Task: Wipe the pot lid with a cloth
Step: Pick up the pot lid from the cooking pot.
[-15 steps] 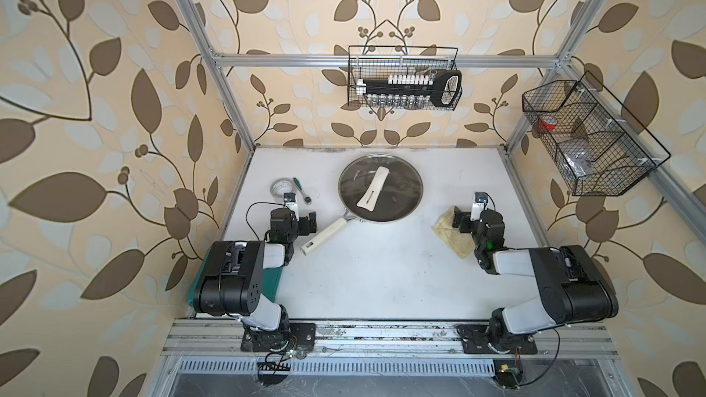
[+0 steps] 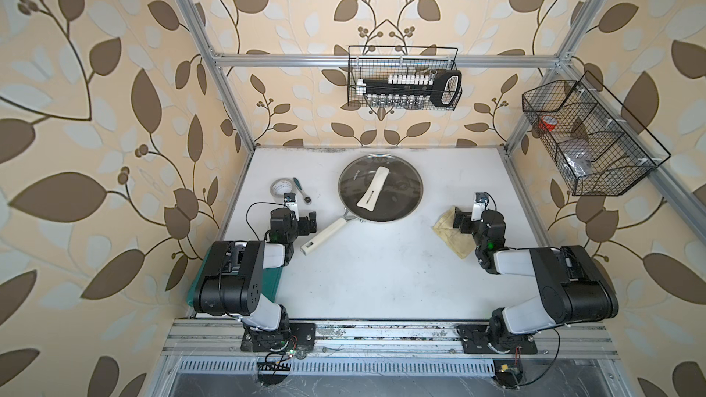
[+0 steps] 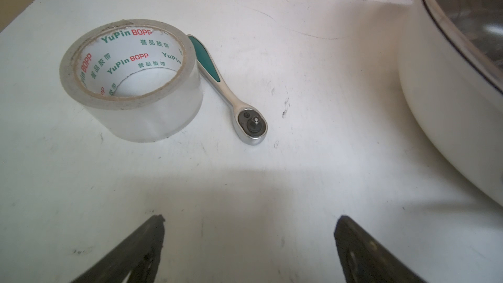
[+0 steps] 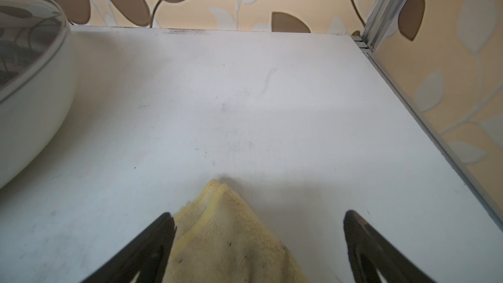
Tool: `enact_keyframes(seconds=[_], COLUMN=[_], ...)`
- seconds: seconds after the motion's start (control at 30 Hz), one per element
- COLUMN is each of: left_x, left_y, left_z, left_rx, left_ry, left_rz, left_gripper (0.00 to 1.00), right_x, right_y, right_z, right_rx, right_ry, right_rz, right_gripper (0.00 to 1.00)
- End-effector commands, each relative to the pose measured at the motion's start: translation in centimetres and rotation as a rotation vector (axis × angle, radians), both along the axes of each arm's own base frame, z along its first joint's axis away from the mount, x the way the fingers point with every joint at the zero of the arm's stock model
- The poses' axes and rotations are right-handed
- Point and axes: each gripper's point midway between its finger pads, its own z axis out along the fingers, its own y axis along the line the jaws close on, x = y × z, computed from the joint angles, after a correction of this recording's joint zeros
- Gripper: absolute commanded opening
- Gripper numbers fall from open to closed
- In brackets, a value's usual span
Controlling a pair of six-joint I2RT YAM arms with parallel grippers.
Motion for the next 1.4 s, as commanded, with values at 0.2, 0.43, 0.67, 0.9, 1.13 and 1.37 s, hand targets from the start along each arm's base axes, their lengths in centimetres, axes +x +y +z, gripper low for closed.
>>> enact_keyframes(seconds=[0.2,0.43,0.67,0.9,1.13,1.37], left_x=[0.8,1.3,1.6,0.7,-0.8,-0.6], left_y=[0.6,0.2,-1.6,-5.8,-10.7,-18.3], left_z=[2.7,5.7,9.8,14.8,18.1,17.8], left_rx=[0.027,0.028,0.027,0.04,0.026,0.083], left_ry=[-0.056,-0.014,-0.014,-0.066,-0.055,0.028], left_rz=[0.038,0.024,-0.018,-0.116,-0.225,-0.4], left_gripper=[0.99,0.99,0.99,0.99,0.99,0.99], right_x=[0.6,0.0,-0.8,-2.6,-5.7,-8.7], right_y=[0.5,1.5,2.6,3.9,3.8,4.0], right_z=[2.2,4.8,7.8,10.5,12.7,13.4], right_rx=[0.044,0.036,0.003,0.008,0.096,0.187], right_ry=[-0.021,-0.046,-0.025,-0.025,-0.01,0.068], right_rz=[0.055,0.114,0.164,0.209,0.175,0.156], right_gripper=[0.96,0.96,0.96,0.96,0.96,0.96])
